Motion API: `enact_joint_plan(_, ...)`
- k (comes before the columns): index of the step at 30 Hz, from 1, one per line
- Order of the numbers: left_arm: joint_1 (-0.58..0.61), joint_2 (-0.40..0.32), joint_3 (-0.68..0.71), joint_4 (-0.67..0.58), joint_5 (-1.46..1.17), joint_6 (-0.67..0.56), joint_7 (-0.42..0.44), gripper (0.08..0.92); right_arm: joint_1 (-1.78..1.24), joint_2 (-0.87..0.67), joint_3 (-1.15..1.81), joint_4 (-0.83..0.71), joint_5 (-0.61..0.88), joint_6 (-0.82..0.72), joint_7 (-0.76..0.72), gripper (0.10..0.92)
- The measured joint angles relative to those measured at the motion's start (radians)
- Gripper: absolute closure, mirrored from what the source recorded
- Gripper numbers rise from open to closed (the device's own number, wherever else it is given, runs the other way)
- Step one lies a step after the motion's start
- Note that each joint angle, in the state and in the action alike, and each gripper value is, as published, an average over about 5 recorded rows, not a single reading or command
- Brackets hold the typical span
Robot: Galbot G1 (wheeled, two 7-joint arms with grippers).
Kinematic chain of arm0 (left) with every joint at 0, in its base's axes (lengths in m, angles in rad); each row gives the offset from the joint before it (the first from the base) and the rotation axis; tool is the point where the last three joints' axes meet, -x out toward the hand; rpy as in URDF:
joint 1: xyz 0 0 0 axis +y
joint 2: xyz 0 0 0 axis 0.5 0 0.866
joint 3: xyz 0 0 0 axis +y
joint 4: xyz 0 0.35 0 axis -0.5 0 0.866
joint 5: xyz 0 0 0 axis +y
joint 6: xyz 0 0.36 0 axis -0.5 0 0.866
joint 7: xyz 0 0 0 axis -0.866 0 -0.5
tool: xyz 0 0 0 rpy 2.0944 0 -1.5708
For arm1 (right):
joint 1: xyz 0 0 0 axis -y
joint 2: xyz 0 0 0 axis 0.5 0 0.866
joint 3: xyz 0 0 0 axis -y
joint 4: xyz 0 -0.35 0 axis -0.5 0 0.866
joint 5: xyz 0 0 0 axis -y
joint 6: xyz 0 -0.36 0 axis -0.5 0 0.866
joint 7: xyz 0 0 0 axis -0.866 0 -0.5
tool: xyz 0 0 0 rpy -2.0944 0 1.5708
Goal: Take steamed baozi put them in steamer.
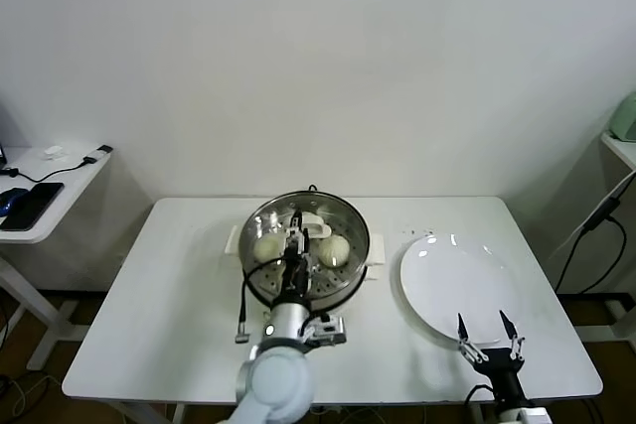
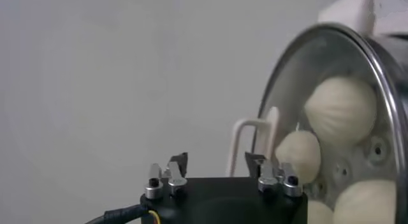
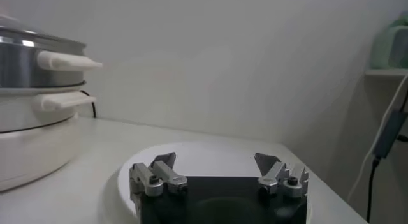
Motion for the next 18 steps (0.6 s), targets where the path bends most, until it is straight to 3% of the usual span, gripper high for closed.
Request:
enact_joint_plan(7,0.059,0.014,-0.085,-0.103,-0.314,-0.129,-0.095,0.189,-0.008,-0.018,-0.018,0.003,0.023,0.035,0.018,0.203)
enact_joint_plan(18,0.192,0.044,-0.450,-0.178,-1.044,-0.333,-0.204,0.177,-0.006,-0.049,-0.033,0.009,0.066,0.100,0.023,0.203)
